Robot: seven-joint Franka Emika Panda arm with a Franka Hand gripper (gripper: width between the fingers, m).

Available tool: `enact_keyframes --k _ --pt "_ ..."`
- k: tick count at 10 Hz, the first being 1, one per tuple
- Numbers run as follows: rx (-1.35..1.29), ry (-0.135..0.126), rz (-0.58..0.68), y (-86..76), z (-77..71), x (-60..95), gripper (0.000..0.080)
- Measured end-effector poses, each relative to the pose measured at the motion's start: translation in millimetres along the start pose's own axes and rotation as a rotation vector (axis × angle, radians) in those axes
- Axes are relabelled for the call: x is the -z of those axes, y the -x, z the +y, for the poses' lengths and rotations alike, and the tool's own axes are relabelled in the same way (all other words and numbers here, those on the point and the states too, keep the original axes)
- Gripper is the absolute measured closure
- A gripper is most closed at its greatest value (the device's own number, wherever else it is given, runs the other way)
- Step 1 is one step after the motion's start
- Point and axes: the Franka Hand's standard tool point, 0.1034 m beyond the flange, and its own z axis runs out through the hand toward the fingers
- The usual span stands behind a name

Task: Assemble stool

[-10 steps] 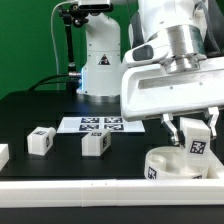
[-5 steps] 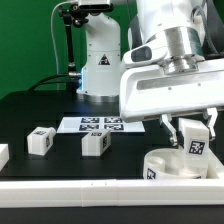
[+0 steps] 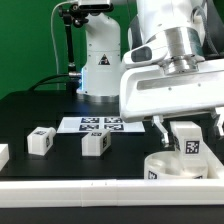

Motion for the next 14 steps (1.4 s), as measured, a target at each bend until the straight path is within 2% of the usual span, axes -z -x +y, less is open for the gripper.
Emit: enact_keyframes --k 1,2,4,8,9,14 --pt "0.001 0.000 0.000 0.0 0.1 0.0 0.0196" --pt "0.009 0.002 0.000 -0.6 1.7 -0.1 0.0157" --pt "0.022 0.007 -0.004 -5.5 8.2 2.6 0.0152" --pt "0.032 0.011 -0.018 -31.0 13.6 24.4 0.0150" --pt "0.035 0.011 -0.017 -32.9 13.7 25.7 0.0150" --pt "0.036 0.005 -0.075 -25.1 12.2 21.8 0.0150"
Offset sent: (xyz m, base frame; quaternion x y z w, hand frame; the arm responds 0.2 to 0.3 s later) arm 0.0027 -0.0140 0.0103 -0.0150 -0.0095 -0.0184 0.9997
